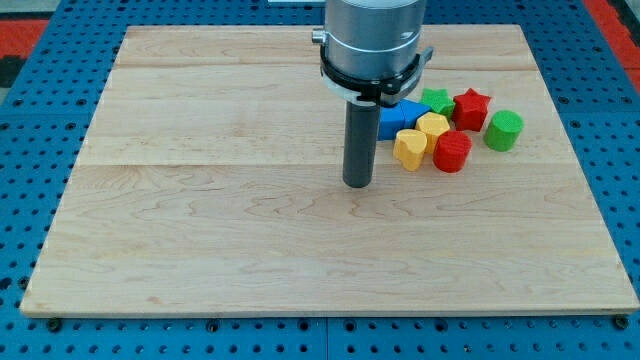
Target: Slide the red star towards the top right
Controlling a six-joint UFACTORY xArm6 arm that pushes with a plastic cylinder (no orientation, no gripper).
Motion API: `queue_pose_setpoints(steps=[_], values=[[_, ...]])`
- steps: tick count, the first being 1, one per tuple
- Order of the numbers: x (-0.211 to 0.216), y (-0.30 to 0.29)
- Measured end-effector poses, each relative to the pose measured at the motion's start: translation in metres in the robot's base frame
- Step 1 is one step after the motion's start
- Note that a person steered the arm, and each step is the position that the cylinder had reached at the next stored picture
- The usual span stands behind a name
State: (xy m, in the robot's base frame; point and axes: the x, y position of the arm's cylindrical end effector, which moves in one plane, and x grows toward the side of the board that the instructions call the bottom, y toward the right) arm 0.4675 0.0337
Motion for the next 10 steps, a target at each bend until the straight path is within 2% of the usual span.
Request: queue_pose_setpoints(steps=[5,6,7,8,9,10], values=[[-0.011,-0.020],[-0.014,0.020],[0.045,0.064],[0.056,0.121],[-0.003,0.195],[-0.067,0.177]])
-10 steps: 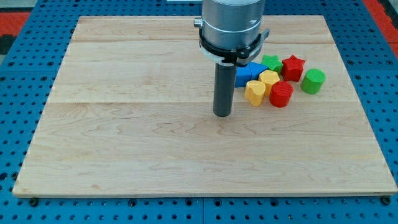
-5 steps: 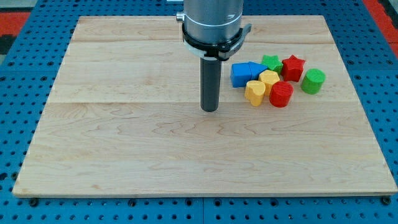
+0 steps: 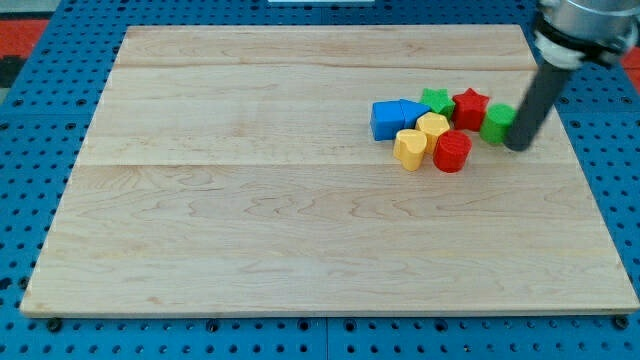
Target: Slide the red star towards the top right
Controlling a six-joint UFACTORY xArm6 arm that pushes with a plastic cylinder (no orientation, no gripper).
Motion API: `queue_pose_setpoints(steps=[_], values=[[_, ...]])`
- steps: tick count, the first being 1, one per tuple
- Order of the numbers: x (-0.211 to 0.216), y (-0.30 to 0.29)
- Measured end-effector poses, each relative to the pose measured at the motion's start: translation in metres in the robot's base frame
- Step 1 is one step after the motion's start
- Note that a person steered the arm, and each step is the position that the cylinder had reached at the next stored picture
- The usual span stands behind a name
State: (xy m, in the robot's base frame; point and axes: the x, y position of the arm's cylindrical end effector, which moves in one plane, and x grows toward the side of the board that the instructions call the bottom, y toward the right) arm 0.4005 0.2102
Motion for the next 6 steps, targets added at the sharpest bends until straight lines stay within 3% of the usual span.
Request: queue_pose_setpoints(steps=[3,5,6], values=[[-0.122,-0.087],[-0.095,-0.083],[-0.111,-0.057]])
